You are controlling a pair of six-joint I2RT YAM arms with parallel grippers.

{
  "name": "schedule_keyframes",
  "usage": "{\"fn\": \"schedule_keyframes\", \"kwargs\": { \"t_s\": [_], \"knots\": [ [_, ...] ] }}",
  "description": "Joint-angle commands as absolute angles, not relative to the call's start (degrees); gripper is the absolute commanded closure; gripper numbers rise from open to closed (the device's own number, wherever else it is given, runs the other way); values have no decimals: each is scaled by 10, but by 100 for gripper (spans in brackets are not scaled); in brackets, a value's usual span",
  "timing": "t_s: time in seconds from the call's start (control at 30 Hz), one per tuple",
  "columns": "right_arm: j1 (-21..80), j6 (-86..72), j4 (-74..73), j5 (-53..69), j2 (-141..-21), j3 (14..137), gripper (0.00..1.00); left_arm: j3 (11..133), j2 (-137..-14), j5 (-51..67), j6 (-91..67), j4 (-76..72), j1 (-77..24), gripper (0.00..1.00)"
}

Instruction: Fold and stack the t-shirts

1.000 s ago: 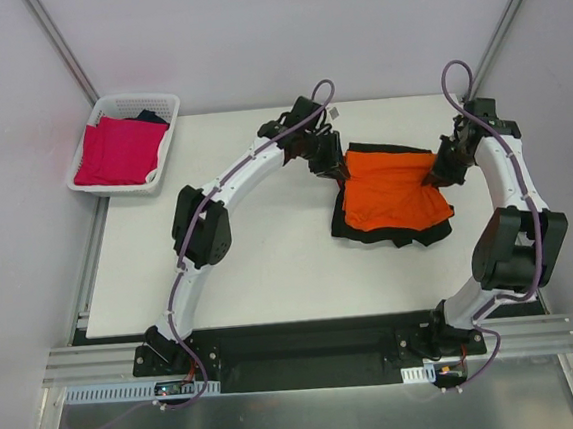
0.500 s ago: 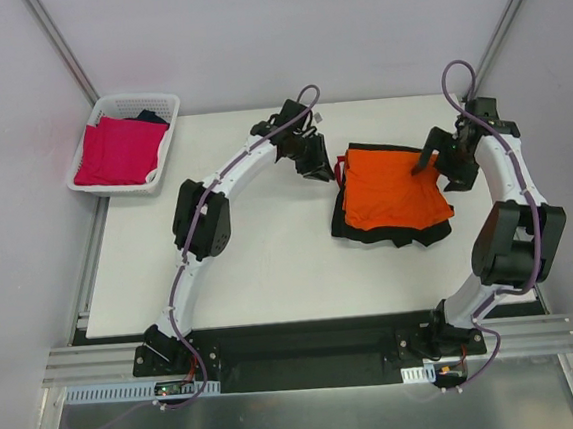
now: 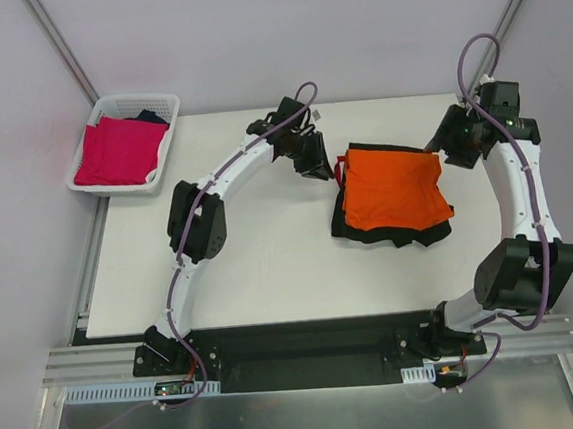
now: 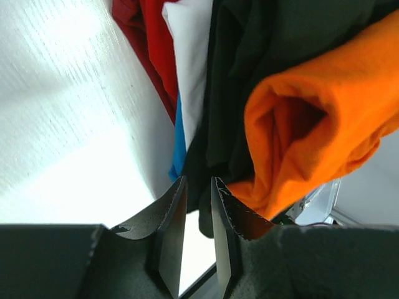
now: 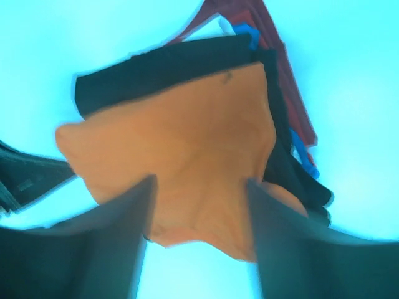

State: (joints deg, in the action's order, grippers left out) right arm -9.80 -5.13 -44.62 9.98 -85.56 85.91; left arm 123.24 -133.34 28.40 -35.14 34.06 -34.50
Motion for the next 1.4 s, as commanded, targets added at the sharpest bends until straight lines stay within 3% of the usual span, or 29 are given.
{"fn": "schedule_keyframes", "kwargs": {
  "t_s": [0.0,0.03,0.1,0.47,0.77,1.03,1.37],
  "knots": [
    [-79,-64,-435,161,-853,865,60,1206,-1245,282,-346,347,-347,78],
    [-73,-66,-434,164,-858,860,86,1200,-1238,280,-346,347,-347,78],
    [-54,-69,-425,169,-867,840,99,1180,-1221,278,-344,347,-347,78],
    [54,-98,-375,170,-999,860,99,1054,-1122,261,-328,347,-346,81],
    [83,-99,-338,181,-1142,864,99,956,-1050,258,-328,347,-352,82],
    [81,-108,-337,151,-1133,841,99,933,-1047,257,-327,347,-355,83],
    [24,-108,-411,61,-1102,816,99,996,-1094,279,-330,348,-357,83]
  ]
}}
